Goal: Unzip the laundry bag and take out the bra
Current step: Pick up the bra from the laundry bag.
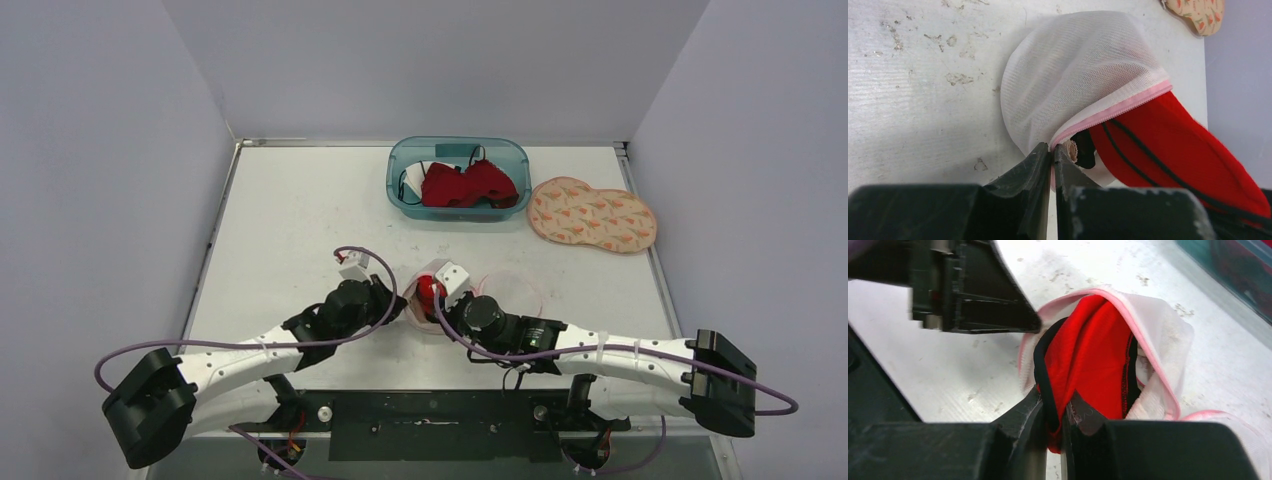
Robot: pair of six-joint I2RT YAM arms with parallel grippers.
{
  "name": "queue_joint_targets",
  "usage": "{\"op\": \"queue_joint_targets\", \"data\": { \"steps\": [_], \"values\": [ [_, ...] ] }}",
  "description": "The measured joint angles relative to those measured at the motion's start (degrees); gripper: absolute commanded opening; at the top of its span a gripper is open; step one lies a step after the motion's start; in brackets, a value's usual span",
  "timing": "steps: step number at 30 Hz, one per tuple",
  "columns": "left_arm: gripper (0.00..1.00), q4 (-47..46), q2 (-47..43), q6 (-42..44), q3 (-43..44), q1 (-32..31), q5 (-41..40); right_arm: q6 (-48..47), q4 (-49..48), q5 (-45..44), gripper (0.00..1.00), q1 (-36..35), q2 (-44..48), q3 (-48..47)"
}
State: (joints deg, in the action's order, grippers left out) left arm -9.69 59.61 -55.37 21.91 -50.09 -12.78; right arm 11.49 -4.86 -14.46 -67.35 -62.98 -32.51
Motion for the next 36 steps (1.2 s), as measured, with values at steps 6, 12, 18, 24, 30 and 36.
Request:
{"op": "queue_joint_targets", "data": {
  "steps": [6, 12, 18, 24, 30, 36],
  "values": [
    [0.05, 0.02, 3.32, -1.09, 0.68, 0.0, -0.02, -0.96, 1.51, 6.03, 0.05, -1.01, 0.02, -0.42],
    [0.05, 0.0, 4.44, -1.18, 2.36, 0.11, -0.04, -1.05, 2.01, 10.43, 0.05, -0.94, 3.98, -0.39],
    [0.06, -0.04, 5.66, -1.33, 3.65, 0.5, -0.04, -1.05, 2.56, 15.15, 0.05, -0.5, 9.25, -0.96],
    [0.14, 0.57, 5.77, -2.43, 3.87, 0.81, -0.07, -2.75, 7.58, 11.54, 0.05, -1.36, 11.91, -4.7],
    [0.16, 1.11, 5.09, -2.73, 4.22, 0.98, -0.37, -4.52, 11.15, 6.71, 0.05, -1.81, 14.56, -6.69],
    [0.17, 1.36, 5.01, -3.13, 4.24, 1.09, -0.37, -4.39, 9.16, 0.59, 0.05, -1.81, 15.17, -5.97]
  ]
}}
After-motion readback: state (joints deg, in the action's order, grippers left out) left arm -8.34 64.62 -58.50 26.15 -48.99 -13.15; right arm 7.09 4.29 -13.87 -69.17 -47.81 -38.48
